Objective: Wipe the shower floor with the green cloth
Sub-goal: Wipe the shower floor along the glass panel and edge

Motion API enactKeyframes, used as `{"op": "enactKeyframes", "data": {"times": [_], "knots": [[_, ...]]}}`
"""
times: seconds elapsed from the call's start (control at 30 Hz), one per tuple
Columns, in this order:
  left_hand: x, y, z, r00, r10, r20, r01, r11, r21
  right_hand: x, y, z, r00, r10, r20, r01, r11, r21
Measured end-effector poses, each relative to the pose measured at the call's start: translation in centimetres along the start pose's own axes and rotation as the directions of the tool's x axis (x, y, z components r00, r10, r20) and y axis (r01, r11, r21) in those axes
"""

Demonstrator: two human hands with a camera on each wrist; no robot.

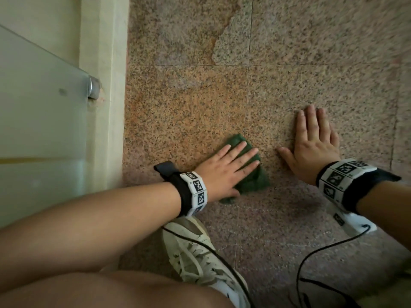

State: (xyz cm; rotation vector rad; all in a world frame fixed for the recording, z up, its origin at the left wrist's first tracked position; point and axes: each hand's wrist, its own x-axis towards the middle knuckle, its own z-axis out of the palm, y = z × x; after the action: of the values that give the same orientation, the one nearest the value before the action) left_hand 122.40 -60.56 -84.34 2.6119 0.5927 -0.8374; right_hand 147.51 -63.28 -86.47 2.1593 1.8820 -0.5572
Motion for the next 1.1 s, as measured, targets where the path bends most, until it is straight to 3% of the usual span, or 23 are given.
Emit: {"op": "enactKeyframes", "data": {"times": [0.13, 0.37, 0.5, 0.57, 0.63, 0.73, 0.87, 0.97, 1.1], "knots": [[-0.2, -1.6, 0.4, 1.000, 0.007, -0.017, -0.006, 0.999, 0.046, 0.0, 0.0, -0.2, 1.000, 0.003, 0.006, -0.003, 1.000, -0.002], [-6.7, -9.6, 2.6, 0.982, -0.188, -0.017, 0.189, 0.980, 0.056, 0.1, 0.1, -0.2, 0.999, -0.008, 0.042, 0.008, 1.000, 0.000], [-6.5, -9.2, 2.2, 0.982, -0.190, 0.022, 0.186, 0.977, 0.108, 0.1, 0.0, -0.2, 0.999, -0.010, 0.048, 0.010, 1.000, -0.001], [-4.9, -7.6, 1.2, 0.990, -0.135, 0.034, 0.129, 0.981, 0.142, 0.1, 0.0, -0.3, 0.998, -0.014, 0.057, 0.014, 1.000, 0.004], [-2.0, -4.9, -0.1, 0.999, -0.002, 0.051, -0.006, 0.988, 0.154, 0.0, 0.0, -0.2, 0.999, -0.015, 0.048, 0.015, 1.000, 0.000], [2.1, 0.6, -1.9, 0.975, 0.207, 0.083, -0.220, 0.955, 0.201, 0.0, 0.1, -0.3, 0.999, -0.005, 0.042, 0.005, 1.000, -0.001], [2.1, 0.7, -1.8, 0.971, 0.237, 0.035, -0.239, 0.946, 0.219, 0.0, 0.1, -0.5, 0.995, -0.007, 0.098, 0.007, 1.000, -0.001], [-0.5, -2.7, -0.4, 0.992, 0.116, 0.042, -0.122, 0.979, 0.164, 0.1, 0.3, -0.4, 0.995, 0.004, 0.097, -0.005, 1.000, 0.005], [-6.5, -7.1, 2.3, 0.975, -0.198, 0.103, 0.197, 0.980, 0.028, 0.1, 0.0, -0.3, 0.998, 0.007, 0.057, -0.009, 1.000, 0.030]]}}
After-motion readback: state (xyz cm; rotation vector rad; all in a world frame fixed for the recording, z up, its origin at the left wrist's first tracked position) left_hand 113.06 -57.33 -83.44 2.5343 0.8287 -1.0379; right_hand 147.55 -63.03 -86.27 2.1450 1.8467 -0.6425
